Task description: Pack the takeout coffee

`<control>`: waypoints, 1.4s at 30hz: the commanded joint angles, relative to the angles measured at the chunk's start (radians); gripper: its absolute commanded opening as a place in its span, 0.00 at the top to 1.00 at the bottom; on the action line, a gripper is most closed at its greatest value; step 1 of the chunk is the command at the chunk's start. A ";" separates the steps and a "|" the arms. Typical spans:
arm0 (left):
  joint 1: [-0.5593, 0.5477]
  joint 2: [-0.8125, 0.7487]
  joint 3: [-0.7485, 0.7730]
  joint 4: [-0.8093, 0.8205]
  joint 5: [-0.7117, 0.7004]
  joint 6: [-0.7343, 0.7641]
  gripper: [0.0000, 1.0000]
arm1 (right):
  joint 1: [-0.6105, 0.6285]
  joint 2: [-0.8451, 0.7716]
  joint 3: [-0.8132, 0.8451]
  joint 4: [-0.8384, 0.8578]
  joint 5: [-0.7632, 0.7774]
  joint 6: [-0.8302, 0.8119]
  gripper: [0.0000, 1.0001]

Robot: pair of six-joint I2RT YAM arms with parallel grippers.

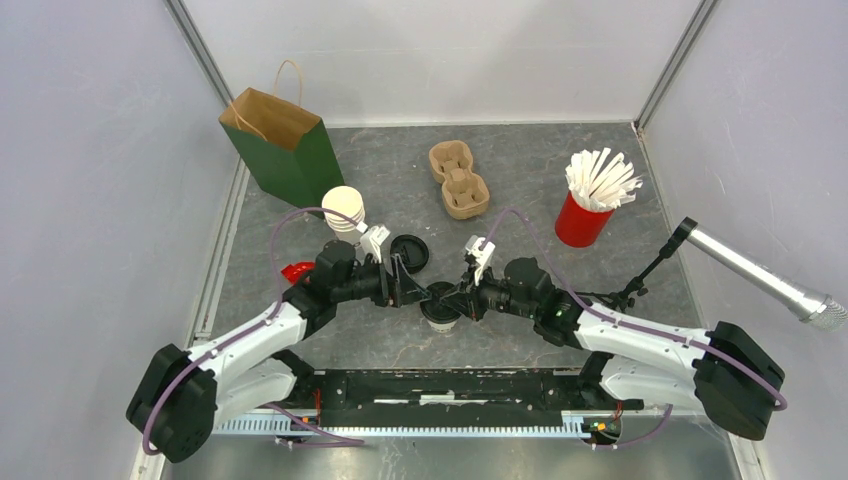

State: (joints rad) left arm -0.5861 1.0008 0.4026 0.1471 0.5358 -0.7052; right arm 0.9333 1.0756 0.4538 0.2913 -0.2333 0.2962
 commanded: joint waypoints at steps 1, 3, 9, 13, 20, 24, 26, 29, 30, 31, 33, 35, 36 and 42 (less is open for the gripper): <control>-0.016 0.019 0.002 0.069 -0.007 -0.005 0.21 | -0.008 -0.004 -0.051 0.036 -0.016 0.020 0.86; -0.016 0.021 -0.002 0.063 -0.032 -0.002 0.23 | -0.008 -0.008 -0.060 0.040 -0.017 0.023 0.86; -0.026 0.030 -0.003 -0.010 -0.116 0.016 0.31 | -0.008 -0.006 -0.102 0.059 -0.018 0.028 0.86; -0.045 0.051 -0.007 -0.059 -0.166 0.026 0.37 | -0.010 -0.011 -0.134 0.073 -0.012 0.035 0.85; -0.125 0.064 -0.023 -0.154 -0.324 0.012 0.43 | -0.011 -0.015 -0.221 0.126 -0.001 0.060 0.86; -0.164 0.088 -0.034 -0.177 -0.396 0.002 0.44 | -0.011 -0.002 -0.258 0.158 0.001 0.072 0.86; -0.165 0.115 -0.033 -0.177 -0.401 0.002 0.46 | -0.011 0.003 -0.262 0.165 0.000 0.078 0.86; -0.168 0.101 -0.024 -0.151 -0.355 0.003 0.48 | -0.011 0.001 -0.244 0.167 -0.004 0.092 0.86; -0.167 0.082 -0.018 -0.150 -0.330 -0.001 0.48 | -0.012 -0.004 -0.233 0.167 -0.004 0.102 0.86; -0.167 0.057 -0.012 -0.118 -0.306 -0.010 0.47 | -0.010 -0.005 -0.222 0.166 -0.003 0.109 0.85; -0.167 0.008 -0.008 -0.087 -0.263 -0.037 0.39 | -0.011 -0.005 -0.200 0.161 0.001 0.124 0.85; -0.167 -0.038 -0.018 -0.059 -0.241 -0.071 0.35 | -0.012 -0.003 -0.192 0.167 0.004 0.135 0.85; -0.167 -0.061 -0.030 -0.044 -0.237 -0.088 0.33 | -0.012 -0.001 -0.194 0.177 0.008 0.138 0.85; -0.167 -0.088 -0.094 0.070 -0.202 -0.124 0.25 | -0.012 0.015 -0.208 0.225 0.015 0.174 0.84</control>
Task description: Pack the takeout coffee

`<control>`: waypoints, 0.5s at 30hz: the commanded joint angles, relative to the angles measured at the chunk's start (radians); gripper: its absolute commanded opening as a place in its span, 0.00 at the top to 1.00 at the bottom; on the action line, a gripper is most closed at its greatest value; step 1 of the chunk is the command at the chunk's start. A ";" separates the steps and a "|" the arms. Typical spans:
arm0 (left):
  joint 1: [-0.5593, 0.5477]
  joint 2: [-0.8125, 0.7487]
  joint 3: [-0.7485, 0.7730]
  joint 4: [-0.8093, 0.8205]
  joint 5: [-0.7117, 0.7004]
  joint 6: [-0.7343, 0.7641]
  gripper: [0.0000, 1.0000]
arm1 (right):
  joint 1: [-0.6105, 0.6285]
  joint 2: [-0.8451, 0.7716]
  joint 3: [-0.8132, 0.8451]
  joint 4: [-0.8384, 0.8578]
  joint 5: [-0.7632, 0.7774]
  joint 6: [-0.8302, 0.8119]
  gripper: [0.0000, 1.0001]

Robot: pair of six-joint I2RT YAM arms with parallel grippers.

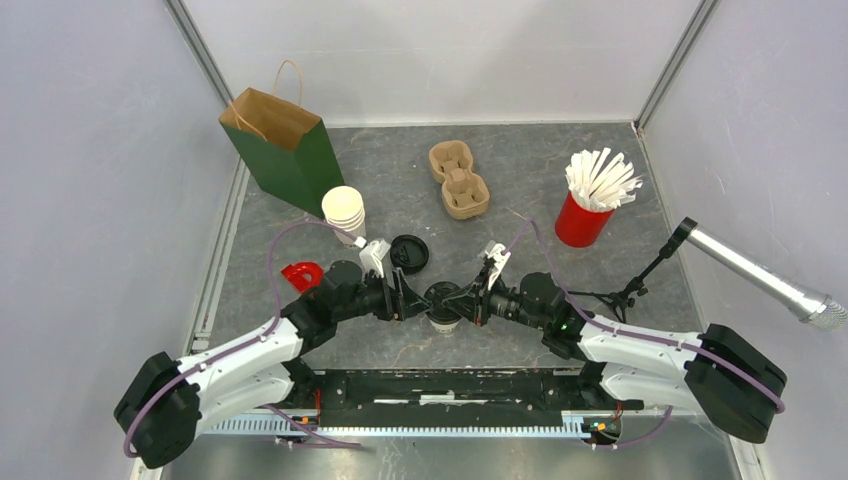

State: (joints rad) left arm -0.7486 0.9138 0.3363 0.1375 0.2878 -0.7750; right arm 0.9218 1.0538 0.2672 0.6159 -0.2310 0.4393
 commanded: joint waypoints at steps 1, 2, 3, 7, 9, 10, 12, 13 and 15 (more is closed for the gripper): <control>-0.005 0.011 -0.031 0.088 0.051 -0.054 0.25 | 0.000 0.038 -0.020 -0.098 0.009 0.035 0.84; -0.005 0.030 -0.031 0.093 0.054 -0.053 0.25 | 0.000 0.040 -0.018 -0.096 0.007 0.038 0.84; -0.005 0.047 -0.031 0.105 0.060 -0.053 0.25 | 0.000 0.041 -0.015 -0.093 0.003 0.043 0.84; -0.005 0.100 -0.029 0.148 0.074 -0.058 0.28 | 0.001 0.036 0.001 -0.098 -0.004 0.052 0.84; -0.005 0.104 -0.019 0.122 0.060 -0.046 0.30 | 0.000 0.034 0.014 -0.108 -0.006 0.051 0.84; -0.006 0.103 -0.010 0.098 0.047 -0.037 0.32 | 0.000 0.033 0.020 -0.114 -0.011 0.051 0.84; -0.006 0.102 0.013 0.030 0.024 -0.006 0.35 | 0.000 0.027 0.039 -0.134 -0.012 0.045 0.84; -0.007 0.101 0.028 -0.010 0.012 0.010 0.36 | -0.001 0.021 0.050 -0.145 -0.012 0.040 0.83; -0.011 0.100 0.045 -0.068 -0.018 0.038 0.37 | -0.002 0.004 0.088 -0.180 -0.010 0.028 0.82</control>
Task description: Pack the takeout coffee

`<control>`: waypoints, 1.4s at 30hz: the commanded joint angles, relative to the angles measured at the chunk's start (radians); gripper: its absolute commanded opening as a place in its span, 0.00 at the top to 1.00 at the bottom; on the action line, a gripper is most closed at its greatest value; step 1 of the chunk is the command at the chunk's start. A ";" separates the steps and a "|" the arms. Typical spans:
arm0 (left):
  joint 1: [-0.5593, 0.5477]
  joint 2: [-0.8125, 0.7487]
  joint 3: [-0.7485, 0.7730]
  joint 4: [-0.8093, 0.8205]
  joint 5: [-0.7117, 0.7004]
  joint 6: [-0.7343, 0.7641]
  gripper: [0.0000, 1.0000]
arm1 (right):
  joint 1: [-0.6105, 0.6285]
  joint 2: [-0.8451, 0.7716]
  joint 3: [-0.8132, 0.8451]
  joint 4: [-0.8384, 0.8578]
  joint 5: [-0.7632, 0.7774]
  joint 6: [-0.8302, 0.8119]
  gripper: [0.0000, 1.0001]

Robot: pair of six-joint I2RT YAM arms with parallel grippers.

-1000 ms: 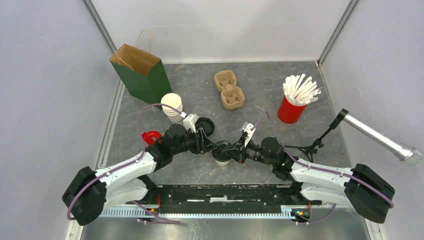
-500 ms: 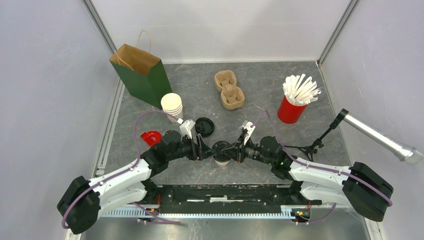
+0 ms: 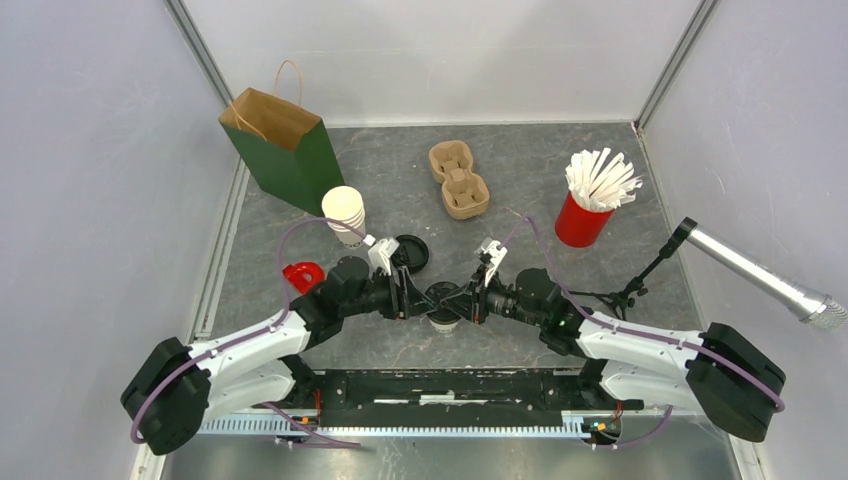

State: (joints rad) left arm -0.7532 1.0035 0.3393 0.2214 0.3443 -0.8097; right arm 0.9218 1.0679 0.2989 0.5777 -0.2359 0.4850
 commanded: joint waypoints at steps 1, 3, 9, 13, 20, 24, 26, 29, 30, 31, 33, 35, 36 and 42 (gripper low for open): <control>-0.007 0.012 0.049 -0.178 -0.086 0.086 0.38 | -0.002 -0.018 0.076 -0.160 -0.007 -0.025 0.81; -0.010 0.013 0.055 -0.192 -0.091 0.106 0.40 | -0.008 -0.041 0.119 -0.198 -0.006 -0.044 0.79; -0.022 0.018 0.052 -0.147 -0.073 0.115 0.40 | -0.052 -0.126 0.203 -0.290 0.020 -0.112 0.64; -0.027 0.038 0.065 -0.142 -0.063 0.127 0.40 | -0.115 -0.141 0.239 -0.367 0.034 -0.167 0.57; -0.034 0.050 0.067 -0.128 -0.054 0.142 0.40 | -0.205 -0.057 0.275 -0.408 -0.134 -0.223 0.51; -0.036 0.050 0.066 -0.128 -0.054 0.148 0.41 | -0.233 0.016 0.312 -0.421 -0.234 -0.271 0.47; -0.035 0.053 0.066 -0.128 -0.056 0.149 0.41 | -0.240 0.049 0.332 -0.426 -0.280 -0.285 0.46; -0.036 0.053 0.066 -0.128 -0.056 0.149 0.41 | -0.245 0.083 0.342 -0.423 -0.302 -0.292 0.45; -0.037 0.052 0.066 -0.128 -0.057 0.149 0.41 | -0.247 0.091 0.341 -0.419 -0.301 -0.291 0.45; -0.038 0.055 0.067 -0.128 -0.058 0.150 0.41 | -0.250 0.098 0.340 -0.414 -0.301 -0.292 0.46; -0.037 0.057 0.070 -0.128 -0.057 0.150 0.41 | -0.254 0.110 0.333 -0.398 -0.304 -0.286 0.48; -0.038 0.061 0.070 -0.128 -0.059 0.149 0.41 | -0.259 0.121 0.317 -0.372 -0.317 -0.274 0.50; -0.038 0.061 0.071 -0.128 -0.059 0.150 0.41 | -0.261 0.125 0.311 -0.365 -0.323 -0.271 0.50; -0.039 0.068 0.067 -0.129 -0.066 0.153 0.42 | -0.275 0.152 0.258 -0.304 -0.346 -0.248 0.55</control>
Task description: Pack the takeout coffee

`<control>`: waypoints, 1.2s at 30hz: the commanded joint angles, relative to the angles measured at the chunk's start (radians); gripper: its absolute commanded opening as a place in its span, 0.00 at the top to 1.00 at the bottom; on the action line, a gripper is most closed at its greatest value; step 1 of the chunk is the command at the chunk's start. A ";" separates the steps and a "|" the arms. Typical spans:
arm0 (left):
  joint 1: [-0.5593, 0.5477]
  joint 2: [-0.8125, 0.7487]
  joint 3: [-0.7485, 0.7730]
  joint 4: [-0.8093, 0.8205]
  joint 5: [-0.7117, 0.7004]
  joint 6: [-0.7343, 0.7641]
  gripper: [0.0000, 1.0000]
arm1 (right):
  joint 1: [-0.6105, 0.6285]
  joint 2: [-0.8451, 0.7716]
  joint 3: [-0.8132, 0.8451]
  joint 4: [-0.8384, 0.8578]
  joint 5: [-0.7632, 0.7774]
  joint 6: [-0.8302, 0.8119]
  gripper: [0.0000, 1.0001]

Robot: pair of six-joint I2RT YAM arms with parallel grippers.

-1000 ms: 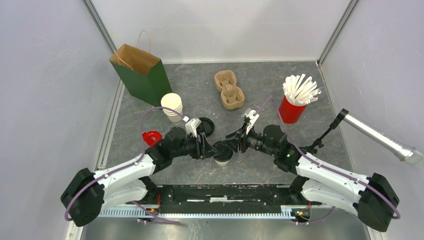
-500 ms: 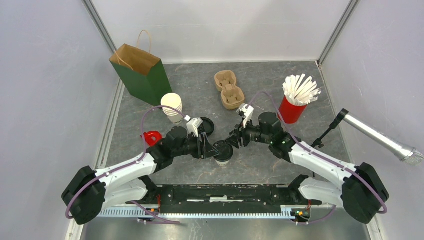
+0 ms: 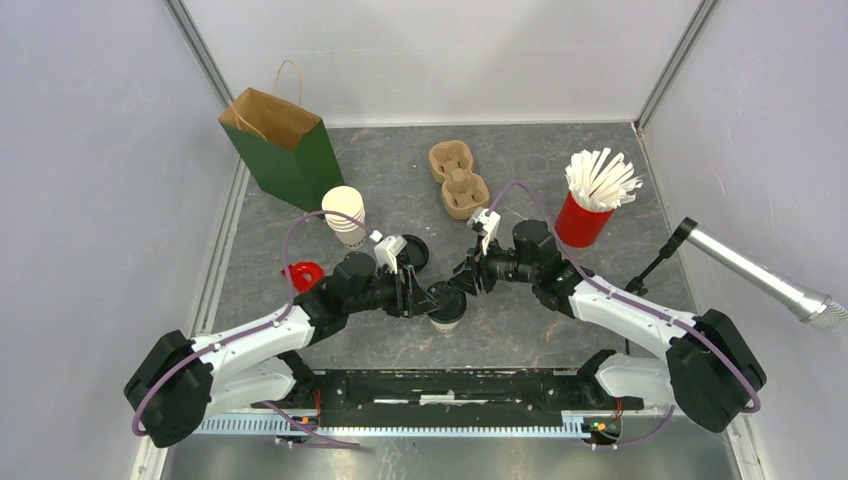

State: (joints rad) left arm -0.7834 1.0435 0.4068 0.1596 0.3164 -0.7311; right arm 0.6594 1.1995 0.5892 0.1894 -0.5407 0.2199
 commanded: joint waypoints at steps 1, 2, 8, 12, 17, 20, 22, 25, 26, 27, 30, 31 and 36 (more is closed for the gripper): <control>-0.009 0.029 0.000 -0.072 -0.041 0.072 0.42 | -0.019 0.022 -0.048 0.099 -0.044 0.032 0.58; -0.008 0.031 0.001 -0.082 -0.049 0.070 0.42 | -0.024 0.023 -0.067 0.121 -0.045 0.053 0.60; -0.009 0.013 -0.005 -0.106 -0.073 0.071 0.44 | -0.041 -0.004 -0.181 0.180 -0.022 0.075 0.60; -0.010 0.009 -0.016 -0.120 -0.098 0.060 0.44 | -0.051 0.008 -0.223 0.192 0.005 0.093 0.61; -0.013 0.014 -0.037 -0.138 -0.168 0.044 0.46 | -0.057 0.041 -0.254 0.175 0.038 0.109 0.61; -0.023 0.041 -0.045 -0.134 -0.194 0.023 0.47 | -0.057 0.057 -0.277 0.158 0.067 0.111 0.62; -0.031 0.065 -0.049 -0.137 -0.220 0.012 0.48 | -0.057 0.064 -0.301 0.151 0.095 0.117 0.62; -0.045 0.103 -0.051 -0.153 -0.268 0.007 0.49 | -0.057 0.056 -0.340 0.161 0.125 0.149 0.63; -0.048 0.109 -0.051 -0.153 -0.278 0.006 0.49 | -0.057 0.047 -0.358 0.170 0.130 0.162 0.63; -0.049 0.109 -0.052 -0.153 -0.281 0.007 0.49 | -0.057 0.034 -0.373 0.176 0.139 0.175 0.63; -0.057 0.076 -0.064 -0.101 -0.239 0.022 0.49 | -0.057 -0.011 -0.389 0.196 0.123 0.196 0.63; -0.059 0.060 -0.065 -0.076 -0.216 0.030 0.49 | -0.057 -0.030 -0.379 0.196 0.110 0.198 0.62; -0.062 0.006 -0.046 -0.045 -0.140 0.067 0.48 | -0.057 -0.126 -0.298 0.166 0.090 0.207 0.59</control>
State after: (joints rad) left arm -0.8391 1.0634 0.3958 0.2455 0.1589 -0.7532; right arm 0.6125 1.1023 0.2798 0.5819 -0.4904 0.4603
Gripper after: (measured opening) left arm 0.514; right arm 0.390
